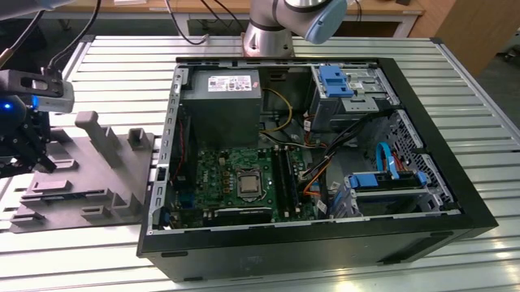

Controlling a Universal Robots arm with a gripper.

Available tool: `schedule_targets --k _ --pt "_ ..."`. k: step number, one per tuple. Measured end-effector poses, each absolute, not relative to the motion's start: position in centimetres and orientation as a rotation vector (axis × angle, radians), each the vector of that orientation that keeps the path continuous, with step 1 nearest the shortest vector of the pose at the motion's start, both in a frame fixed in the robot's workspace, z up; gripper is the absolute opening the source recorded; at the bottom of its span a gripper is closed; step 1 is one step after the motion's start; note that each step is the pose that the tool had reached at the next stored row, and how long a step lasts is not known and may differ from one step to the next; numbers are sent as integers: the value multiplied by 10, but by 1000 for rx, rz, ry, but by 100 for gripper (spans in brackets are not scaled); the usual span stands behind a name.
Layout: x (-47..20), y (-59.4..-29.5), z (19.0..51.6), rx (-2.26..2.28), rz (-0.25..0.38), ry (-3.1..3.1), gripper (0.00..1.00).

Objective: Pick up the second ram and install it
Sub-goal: 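Pick up the second ram and move it above second insertion slot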

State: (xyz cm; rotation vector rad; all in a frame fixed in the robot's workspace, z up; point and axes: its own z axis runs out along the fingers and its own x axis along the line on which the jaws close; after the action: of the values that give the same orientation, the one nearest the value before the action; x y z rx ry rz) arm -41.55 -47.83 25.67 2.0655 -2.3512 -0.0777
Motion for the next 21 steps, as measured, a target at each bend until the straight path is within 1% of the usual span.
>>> schedule_targets --k 21 --pt "-415 -478 249 2256 -69 -2171 11"
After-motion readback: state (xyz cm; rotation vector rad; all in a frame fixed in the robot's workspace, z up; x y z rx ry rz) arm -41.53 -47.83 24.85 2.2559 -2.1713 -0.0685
